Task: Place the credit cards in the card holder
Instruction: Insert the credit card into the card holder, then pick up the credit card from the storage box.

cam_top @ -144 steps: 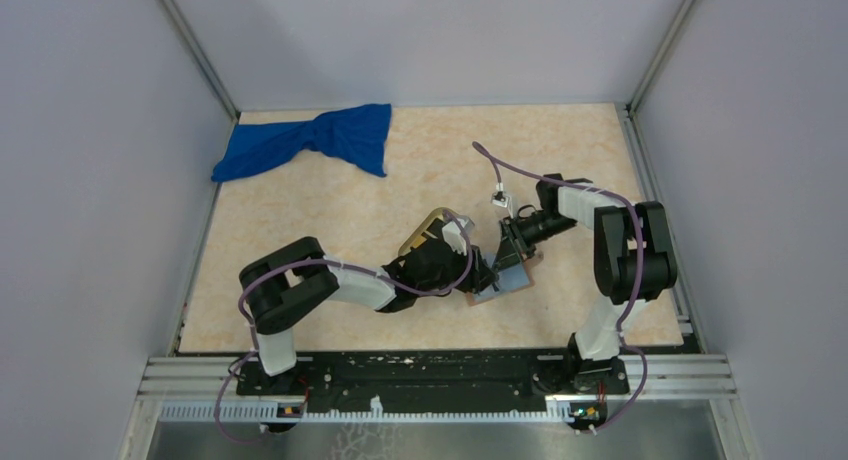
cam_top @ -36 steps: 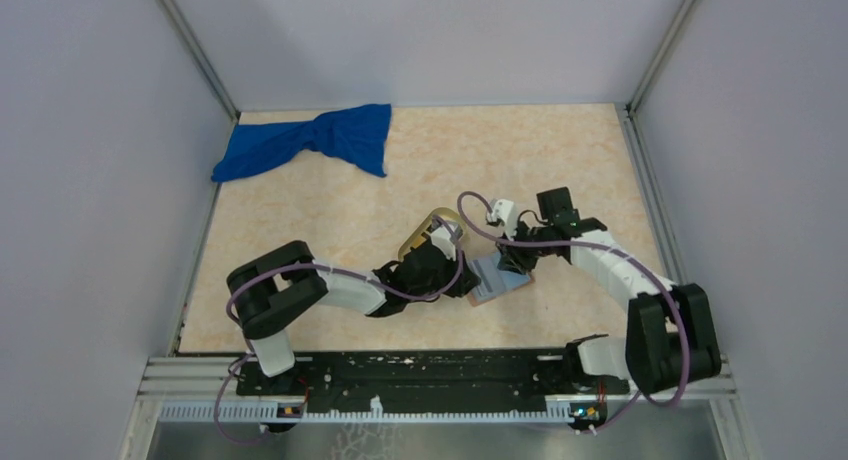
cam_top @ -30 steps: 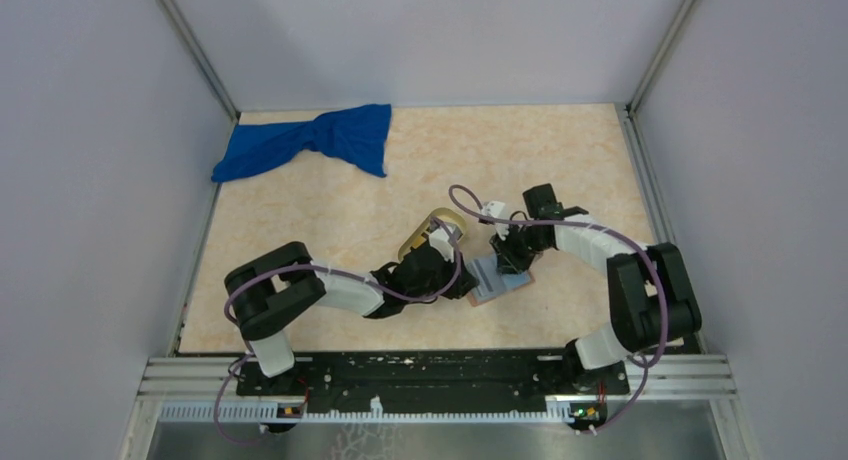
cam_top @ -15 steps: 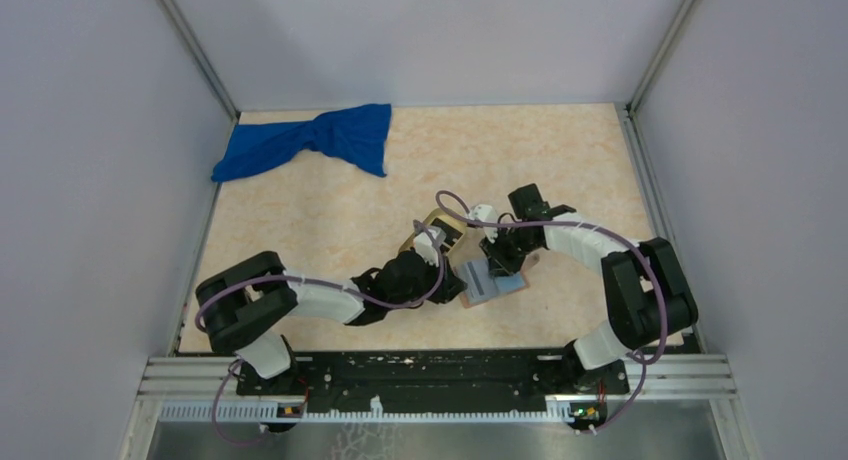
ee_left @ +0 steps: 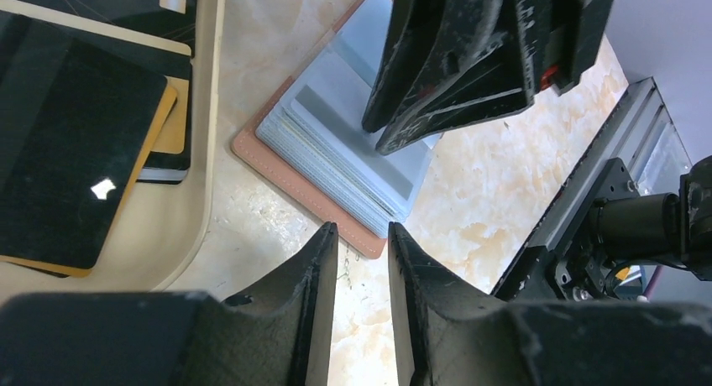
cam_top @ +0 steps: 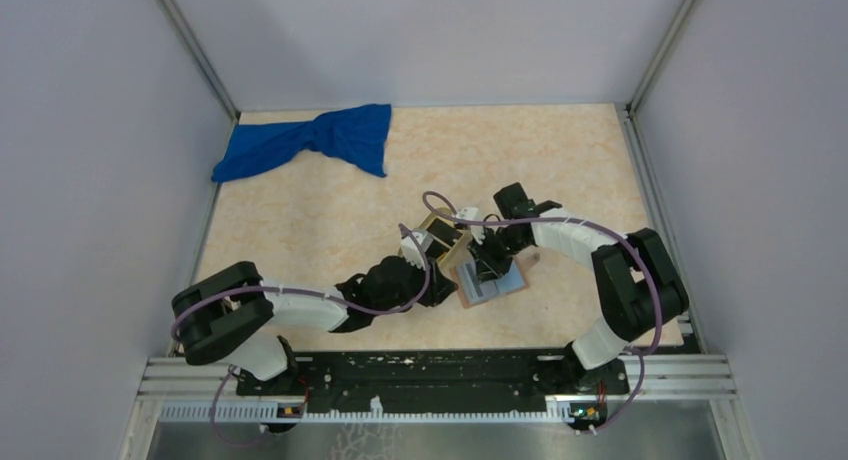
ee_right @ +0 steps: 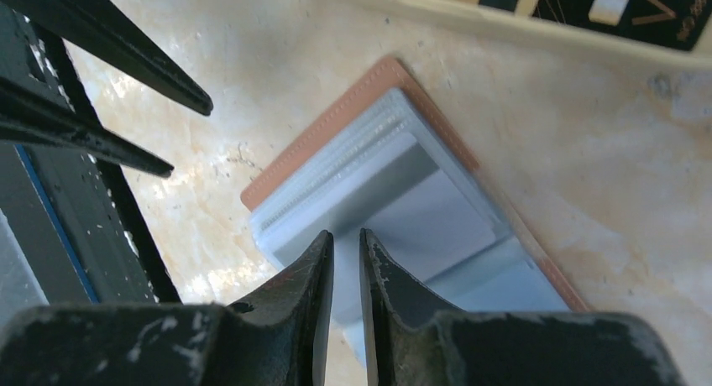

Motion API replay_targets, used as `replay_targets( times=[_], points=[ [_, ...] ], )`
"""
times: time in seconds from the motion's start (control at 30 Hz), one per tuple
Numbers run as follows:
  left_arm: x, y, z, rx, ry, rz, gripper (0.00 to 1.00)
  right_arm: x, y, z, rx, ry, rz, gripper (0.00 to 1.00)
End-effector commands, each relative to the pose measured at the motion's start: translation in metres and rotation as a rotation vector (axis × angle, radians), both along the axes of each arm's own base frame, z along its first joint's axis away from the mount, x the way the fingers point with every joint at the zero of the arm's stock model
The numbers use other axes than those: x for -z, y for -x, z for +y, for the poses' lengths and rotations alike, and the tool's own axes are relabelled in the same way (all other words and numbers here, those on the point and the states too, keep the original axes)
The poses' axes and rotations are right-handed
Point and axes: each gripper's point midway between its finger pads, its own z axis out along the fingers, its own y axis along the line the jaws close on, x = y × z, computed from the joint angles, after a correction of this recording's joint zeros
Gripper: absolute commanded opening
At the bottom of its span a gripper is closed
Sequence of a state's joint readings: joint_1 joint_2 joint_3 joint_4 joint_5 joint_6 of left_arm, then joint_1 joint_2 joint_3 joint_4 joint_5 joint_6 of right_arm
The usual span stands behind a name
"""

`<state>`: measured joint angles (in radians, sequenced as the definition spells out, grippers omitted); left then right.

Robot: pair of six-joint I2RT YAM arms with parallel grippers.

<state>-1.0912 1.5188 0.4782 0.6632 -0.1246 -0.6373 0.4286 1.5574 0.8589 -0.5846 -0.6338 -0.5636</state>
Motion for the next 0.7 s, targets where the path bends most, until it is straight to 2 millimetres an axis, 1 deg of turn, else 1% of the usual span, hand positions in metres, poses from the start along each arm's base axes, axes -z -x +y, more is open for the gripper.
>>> replay_targets(
  times=[0.0,0.1,0.17,0.27,0.3,0.33,0.4,0.47,0.5,0.57,0.6,0.67],
  points=[
    [-0.021,-0.007,0.007,-0.026,0.034,-0.083,0.37,0.0,0.002,0.015,-0.028,0.005,0.021,0.18],
    [-0.024,-0.011,0.017,-0.06,0.031,-0.108,0.44,-0.016,0.003,0.02,-0.048,-0.031,0.02,0.19],
    [-0.027,-0.015,0.028,-0.089,0.023,-0.135,0.51,-0.029,0.003,0.021,-0.065,-0.062,0.002,0.19],
    [-0.038,-0.024,0.044,-0.132,0.014,-0.184,0.66,-0.056,-0.001,0.021,-0.082,-0.142,-0.029,0.2],
    [-0.045,-0.028,0.05,-0.142,0.014,-0.199,0.68,-0.066,-0.004,0.021,-0.085,-0.172,-0.042,0.21],
    [-0.049,-0.036,0.057,-0.159,0.016,-0.199,0.69,-0.078,-0.009,0.02,-0.084,-0.202,-0.062,0.22],
    [-0.06,-0.049,0.067,-0.177,0.058,-0.174,0.7,-0.105,-0.022,0.02,-0.084,-0.264,-0.108,0.3],
    [-0.066,-0.059,0.079,-0.202,0.113,-0.136,0.7,-0.135,-0.039,0.024,-0.088,-0.327,-0.155,0.43],
    [-0.066,-0.062,0.084,-0.212,0.131,-0.124,0.7,-0.145,-0.046,0.028,-0.09,-0.35,-0.166,0.47],
    [-0.063,-0.066,0.092,-0.244,0.139,-0.109,0.7,-0.161,-0.056,0.044,-0.097,-0.431,-0.146,0.51],
    [-0.06,-0.067,0.097,-0.266,0.134,-0.094,0.7,-0.165,-0.059,0.053,-0.088,-0.475,-0.109,0.51],
    [-0.048,-0.067,0.104,-0.318,0.123,-0.044,0.7,-0.159,-0.067,0.076,-0.063,-0.508,-0.053,0.51]
  ],
)
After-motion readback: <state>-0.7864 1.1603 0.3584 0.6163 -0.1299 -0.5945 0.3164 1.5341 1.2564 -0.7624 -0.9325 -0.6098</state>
